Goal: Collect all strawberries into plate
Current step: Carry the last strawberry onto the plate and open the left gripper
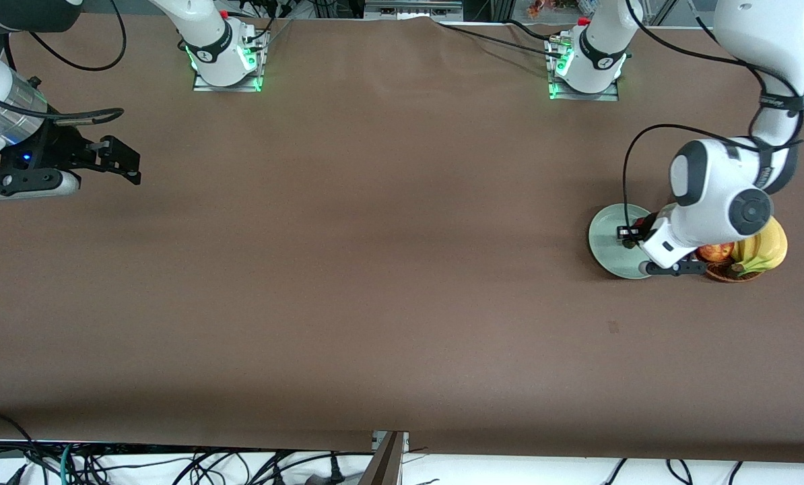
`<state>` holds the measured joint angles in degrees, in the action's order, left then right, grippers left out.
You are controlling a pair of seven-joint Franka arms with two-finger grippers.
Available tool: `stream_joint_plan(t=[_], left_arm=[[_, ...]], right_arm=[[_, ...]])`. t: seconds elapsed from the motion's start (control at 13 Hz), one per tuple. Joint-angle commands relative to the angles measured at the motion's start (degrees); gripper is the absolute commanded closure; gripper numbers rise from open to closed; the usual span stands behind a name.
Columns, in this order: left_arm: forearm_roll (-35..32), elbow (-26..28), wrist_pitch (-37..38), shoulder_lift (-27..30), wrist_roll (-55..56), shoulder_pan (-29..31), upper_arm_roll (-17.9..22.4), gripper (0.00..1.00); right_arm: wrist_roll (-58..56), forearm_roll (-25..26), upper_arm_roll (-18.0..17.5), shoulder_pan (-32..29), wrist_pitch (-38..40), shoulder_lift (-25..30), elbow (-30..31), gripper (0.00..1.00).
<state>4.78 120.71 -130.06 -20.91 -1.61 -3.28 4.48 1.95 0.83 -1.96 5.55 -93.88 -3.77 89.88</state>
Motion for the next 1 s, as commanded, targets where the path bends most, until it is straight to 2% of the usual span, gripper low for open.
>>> stream_joint_plan(t=[0.0, 0.08, 0.15, 0.23, 0.39, 0.54, 0.77, 0.93], left_arm=[[1.5, 3.0, -5.3, -0.7, -1.8, -0.8, 0.3, 0.99], [1.5, 3.0, -5.7, -0.9, -1.8, -0.8, 0.2, 0.97], [1.5, 3.0, -5.7, -0.9, -1.9, -0.8, 0.2, 0.8], [1.5, 2.9, -5.5, -0.9, -2.7, -0.8, 0.3, 0.02], [1.5, 1.8, -3.1, 0.5, -4.3, -0.8, 0.3, 0.0], [1.5, -1.7, 3.9, 2.8, -3.8, -0.6, 0.3, 0.0], [1.5, -7.8, 16.9, 9.0, -3.6, -0.5, 0.3, 0.0], [1.5, -8.4, 20.0, 13.8, -3.7, -0.5, 0.3, 0.0]], right_arm=[[0.2, 0.1, -0.1, -0.4, 0.7, -0.6, -1.4, 0.0], [0.2, 0.1, -0.1, -0.4, 0.7, -0.6, -1.4, 0.0], [0.1, 0.1, -0.1, -0.5, 0.8, -0.6, -1.4, 0.0], [0.1, 0.1, -0.1, -0.5, 0.8, -0.6, -1.4, 0.0], [0.1, 0.1, -0.1, -0.5, 0.7, -0.6, -1.4, 0.0], [0.1, 0.1, -0.1, -0.5, 0.7, -0.6, -1.4, 0.0], [0.2, 0.1, -0.1, -0.5, 0.7, -0.6, -1.4, 0.0], [0.2, 0.1, -0.1, -0.5, 0.7, -0.6, -1.4, 0.0]])
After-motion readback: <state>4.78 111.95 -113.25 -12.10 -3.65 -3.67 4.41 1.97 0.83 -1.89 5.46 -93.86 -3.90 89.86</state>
